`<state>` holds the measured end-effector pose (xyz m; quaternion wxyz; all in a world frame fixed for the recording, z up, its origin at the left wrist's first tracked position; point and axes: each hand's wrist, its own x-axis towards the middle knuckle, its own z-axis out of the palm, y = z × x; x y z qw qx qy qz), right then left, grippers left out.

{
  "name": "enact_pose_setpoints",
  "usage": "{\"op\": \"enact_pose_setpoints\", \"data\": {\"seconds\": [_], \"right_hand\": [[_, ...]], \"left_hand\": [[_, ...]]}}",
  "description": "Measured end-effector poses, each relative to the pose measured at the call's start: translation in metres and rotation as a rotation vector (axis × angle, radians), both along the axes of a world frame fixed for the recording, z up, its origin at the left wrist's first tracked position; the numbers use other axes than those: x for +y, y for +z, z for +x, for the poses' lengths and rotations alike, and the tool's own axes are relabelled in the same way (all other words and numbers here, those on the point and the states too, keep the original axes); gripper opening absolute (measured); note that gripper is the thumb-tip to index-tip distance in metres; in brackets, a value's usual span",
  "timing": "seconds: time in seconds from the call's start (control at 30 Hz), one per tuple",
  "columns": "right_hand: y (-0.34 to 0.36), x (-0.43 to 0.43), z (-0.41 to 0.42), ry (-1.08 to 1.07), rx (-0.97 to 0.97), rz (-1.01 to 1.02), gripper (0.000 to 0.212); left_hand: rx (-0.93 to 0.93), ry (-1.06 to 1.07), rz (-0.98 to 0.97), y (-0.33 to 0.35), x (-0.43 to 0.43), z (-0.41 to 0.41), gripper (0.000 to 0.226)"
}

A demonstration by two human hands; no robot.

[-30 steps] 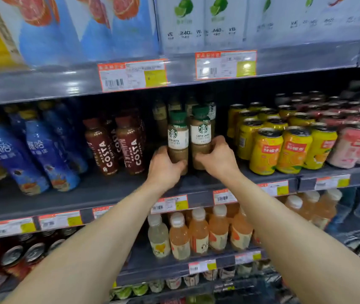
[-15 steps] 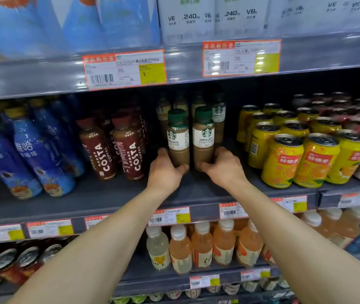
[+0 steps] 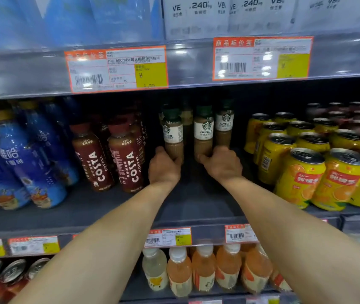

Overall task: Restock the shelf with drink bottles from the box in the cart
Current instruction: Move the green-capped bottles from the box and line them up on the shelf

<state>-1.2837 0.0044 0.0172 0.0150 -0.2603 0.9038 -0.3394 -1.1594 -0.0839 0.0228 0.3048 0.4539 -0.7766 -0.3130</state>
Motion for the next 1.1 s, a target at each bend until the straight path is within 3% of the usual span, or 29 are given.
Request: {"op": "enact_pose_setpoints", "data": {"seconds": [0.2,0.53,0.93,1.1], "right_hand": [[-0.005,-0.008,0.002,-0.031,0.087,0.031,0.050],[0.005,-0.027,-0.011,-0.081,0.034,0.041,0.054],[-0.005,-0.025,-0.014,-0.067,0.075,0.048,0.054],[-0.008,-0.021,-0.015,-0.007,0.116,0.090,0.043]], "left_hand": [[-0.016,-0.005,-0.031,-0.003,0.001,0.002,0.047],[-0.019,-0.014,-0.036,-0.006,0.001,0.002,0.050],[-0.123,0.065,-0.043,0.003,-0.010,-0.013,0.037],[-0.170,0.132,-0.040,0.009,-0.017,-0.026,0.043]]}}
